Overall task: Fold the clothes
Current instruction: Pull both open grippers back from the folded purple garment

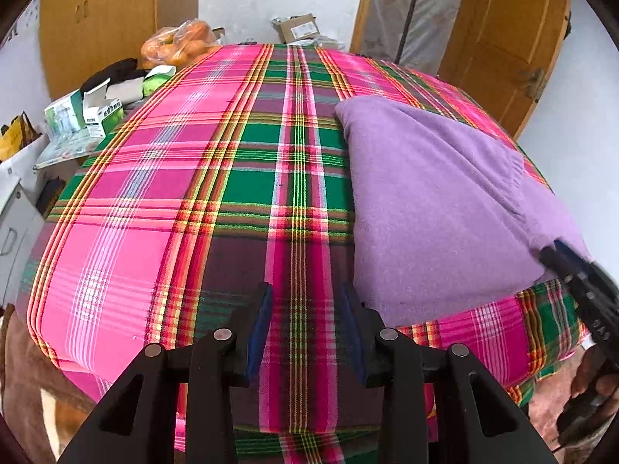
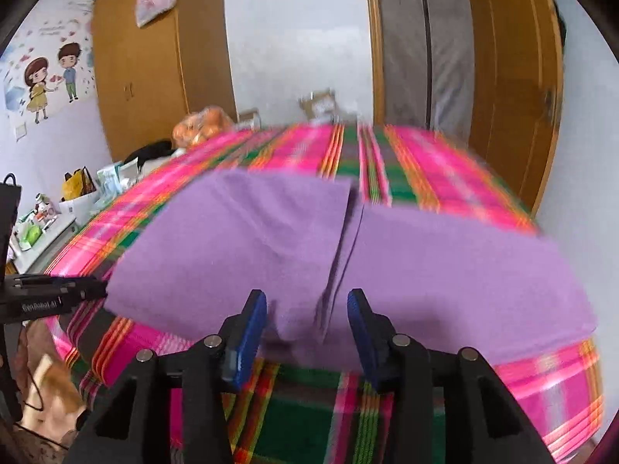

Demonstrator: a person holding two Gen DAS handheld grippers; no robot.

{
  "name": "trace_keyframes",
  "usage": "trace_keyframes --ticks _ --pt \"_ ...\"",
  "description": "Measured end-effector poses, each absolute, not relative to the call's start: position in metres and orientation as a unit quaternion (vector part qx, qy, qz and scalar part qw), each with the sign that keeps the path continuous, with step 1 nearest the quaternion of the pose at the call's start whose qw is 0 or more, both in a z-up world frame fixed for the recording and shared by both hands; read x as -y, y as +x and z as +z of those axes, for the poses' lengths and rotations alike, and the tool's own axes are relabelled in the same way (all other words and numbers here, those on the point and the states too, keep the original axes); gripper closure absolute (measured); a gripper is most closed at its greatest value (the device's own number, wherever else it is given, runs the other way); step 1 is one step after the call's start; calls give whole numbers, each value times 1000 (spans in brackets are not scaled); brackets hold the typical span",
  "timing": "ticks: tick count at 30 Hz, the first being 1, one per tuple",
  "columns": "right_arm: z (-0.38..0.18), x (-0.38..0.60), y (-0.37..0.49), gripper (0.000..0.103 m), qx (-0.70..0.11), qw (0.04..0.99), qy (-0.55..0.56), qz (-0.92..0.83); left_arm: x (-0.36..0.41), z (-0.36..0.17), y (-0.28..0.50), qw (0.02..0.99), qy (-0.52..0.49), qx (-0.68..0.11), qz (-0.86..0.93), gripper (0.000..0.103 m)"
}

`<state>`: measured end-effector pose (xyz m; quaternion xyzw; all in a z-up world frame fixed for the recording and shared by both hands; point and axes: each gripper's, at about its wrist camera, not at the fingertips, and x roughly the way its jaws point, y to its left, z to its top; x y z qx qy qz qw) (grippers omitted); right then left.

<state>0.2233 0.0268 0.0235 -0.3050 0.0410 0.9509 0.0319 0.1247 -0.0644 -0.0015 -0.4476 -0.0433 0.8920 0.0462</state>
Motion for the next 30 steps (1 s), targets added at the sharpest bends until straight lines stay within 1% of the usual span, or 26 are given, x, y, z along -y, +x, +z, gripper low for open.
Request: trace_keyframes --ticks 3,7,10,13,18,26,29,30 --pt "31 -31 216 59 -54 32 -294 954 61 -1 126 41 -448 37 892 66" --pt "12 -34 203 59 -66 38 -328 941 60 -2 127 40 -448 37 892 66" --pt "-1 -42 211 59 -98 22 -333 938 59 -2 126 37 -449 35 892 66" --pt "2 -43 214 59 -104 19 -339 935 59 -2 125 34 -451 33 891 66" --pt "26 -26 229 59 -56 31 -292 954 60 -2 124 34 -451 34 891 66" --pt "17 -20 224 59 -42 61 -325 943 62 -2 121 35 -449 35 892 66" --pt "23 -10 231 59 -9 71 -294 953 63 -2 120 36 -449 38 892 66" --pt "22 -10 230 59 -9 67 -296 953 64 -2 119 36 -449 39 892 66"
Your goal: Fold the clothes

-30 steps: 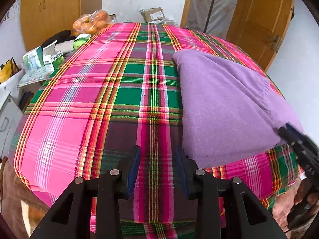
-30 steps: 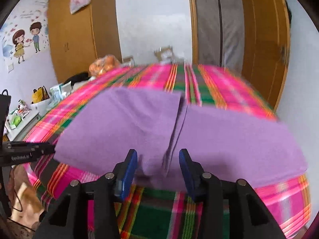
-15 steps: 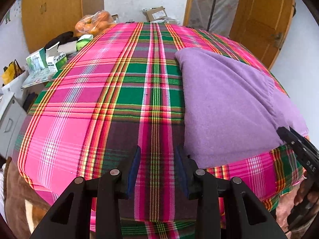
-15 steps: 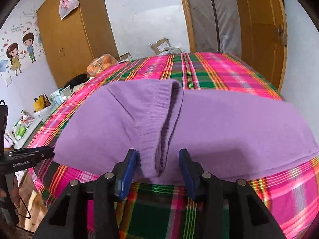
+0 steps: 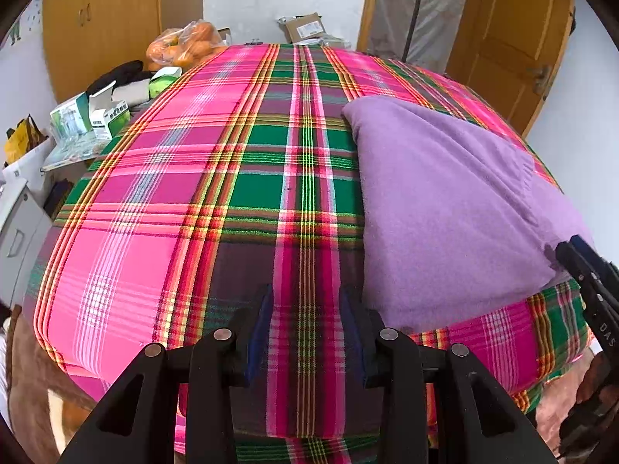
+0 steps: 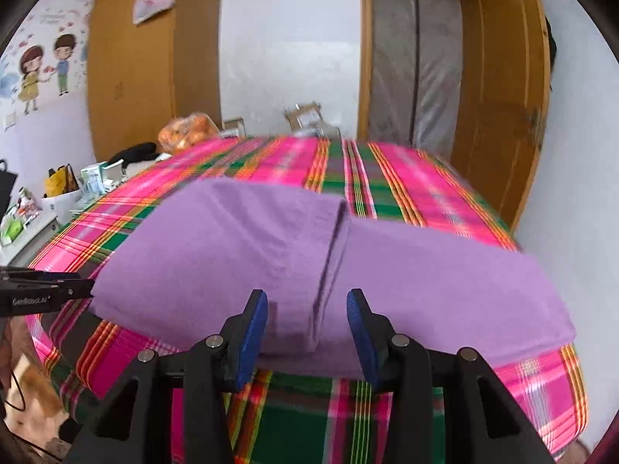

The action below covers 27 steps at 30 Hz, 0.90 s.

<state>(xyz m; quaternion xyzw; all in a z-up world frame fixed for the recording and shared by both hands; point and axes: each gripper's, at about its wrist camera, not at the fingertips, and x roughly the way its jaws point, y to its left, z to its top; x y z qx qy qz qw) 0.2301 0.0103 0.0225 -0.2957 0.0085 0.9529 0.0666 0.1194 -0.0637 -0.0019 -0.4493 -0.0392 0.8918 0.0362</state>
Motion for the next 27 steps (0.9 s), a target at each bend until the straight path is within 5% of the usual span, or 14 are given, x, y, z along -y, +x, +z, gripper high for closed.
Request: trace_keyframes --ticks 5,14,27 --pt "7 -24 222 58 -56 58 -335 939 66 -2 116 38 -450 40 892 66" --pt "33 3 228 57 -10 59 -284 957 79 0 109 58 -457 74 884 66" --pt "19 93 195 52 30 -115 -317 941 101 6 75 121 -488 142 853 66"
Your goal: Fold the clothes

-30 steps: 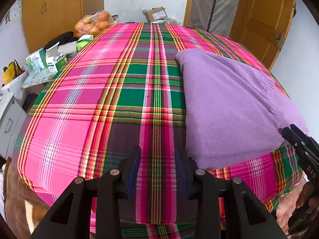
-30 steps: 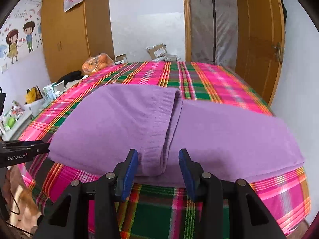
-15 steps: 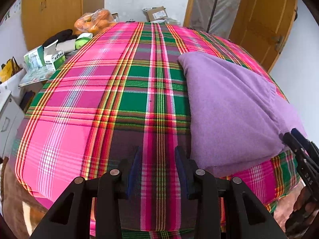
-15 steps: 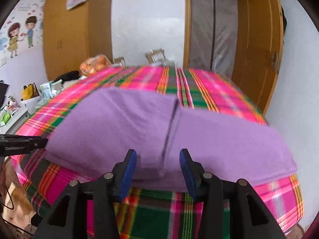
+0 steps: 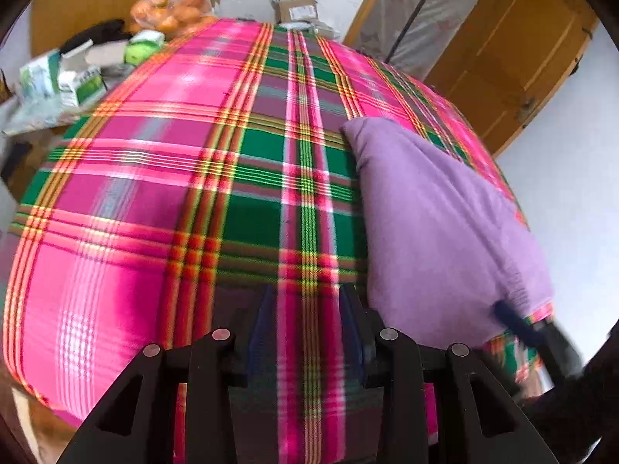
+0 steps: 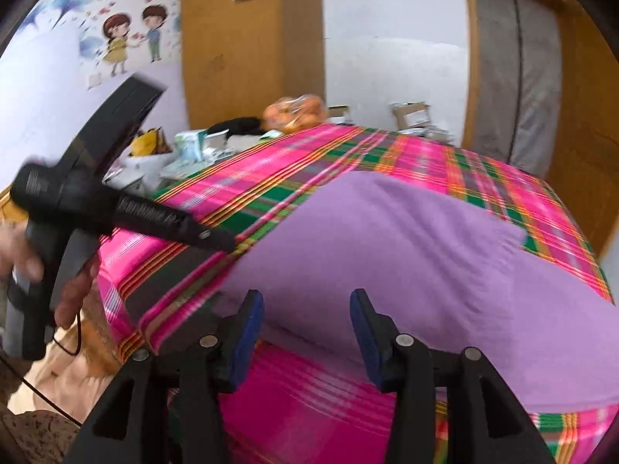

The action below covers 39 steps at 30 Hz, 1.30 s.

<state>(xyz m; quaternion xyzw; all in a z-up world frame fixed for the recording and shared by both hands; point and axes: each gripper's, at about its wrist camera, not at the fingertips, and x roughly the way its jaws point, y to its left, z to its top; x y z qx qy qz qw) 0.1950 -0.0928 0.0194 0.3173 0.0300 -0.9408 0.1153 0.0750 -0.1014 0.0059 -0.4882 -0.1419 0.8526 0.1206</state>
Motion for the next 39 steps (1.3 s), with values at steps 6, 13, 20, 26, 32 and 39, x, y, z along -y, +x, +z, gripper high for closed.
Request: trace_keyframes --ticks 6,13,20,26,32,39 --pt "14 116 181 39 -32 149 316 -936 99 8 52 154 -496 159 840 62" --pt "-4 140 168 38 -70 138 340 -927 86 6 24 177 -512 163 825 61" --pt "-13 157 167 37 -116 114 338 -927 76 4 1 191 -523 157 816 61" --pt "-14 157 164 37 -107 115 344 -926 69 3 -25 213 -534 175 800 61" --pt "-16 161 164 39 -110 111 348 -924 52 3 -46 238 -544 178 785 61" --pt "-17 164 166 59 -114 90 346 -927 42 2 -67 236 -554 185 776 61"
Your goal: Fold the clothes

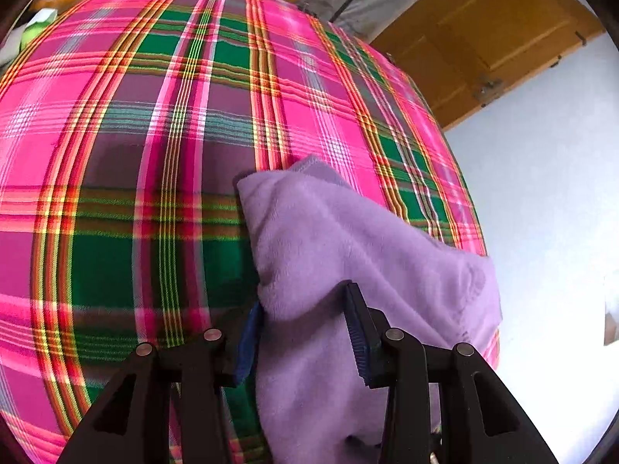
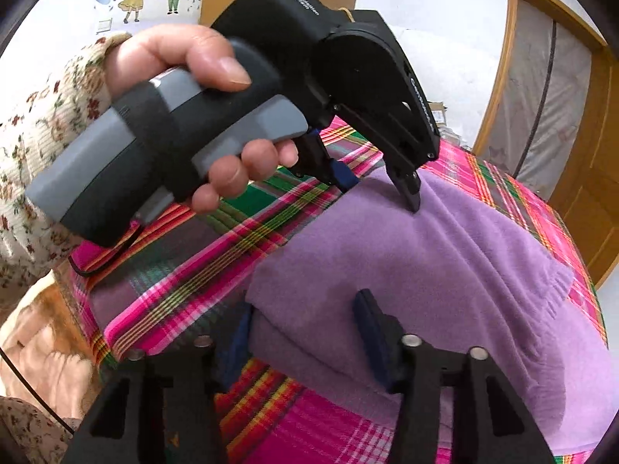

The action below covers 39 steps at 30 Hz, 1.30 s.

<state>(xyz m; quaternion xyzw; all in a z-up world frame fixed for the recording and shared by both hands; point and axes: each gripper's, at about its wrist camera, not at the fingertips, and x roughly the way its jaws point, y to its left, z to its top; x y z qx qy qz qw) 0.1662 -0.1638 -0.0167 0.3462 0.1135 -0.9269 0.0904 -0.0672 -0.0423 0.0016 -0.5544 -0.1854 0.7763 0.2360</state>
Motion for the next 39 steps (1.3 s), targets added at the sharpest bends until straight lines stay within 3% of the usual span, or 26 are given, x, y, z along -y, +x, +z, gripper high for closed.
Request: trace_keyframes --ticks 3,5,8,12,21,39 --pt "-17 164 166 76 -118 70 346 -928 47 -1 -76 235 -555 219 767 61" --pt "-17 163 166 79 -111 70 348 -928 48 -2 -80 237 -556 227 764 61" --pt "-15 164 165 82 -99 77 354 -927 50 -2 -80 234 -555 230 765 82" --pt "-9 160 163 83 -86 83 357 -926 54 4 -75 236 -538 228 776 88" --pt "10 172 174 84 -99 101 338 -930 74 28 -63 232 -497 210 809 89" --pt "12 257 169 84 -120 219 337 -908 185 29 -21 149 -487 227 830 89"
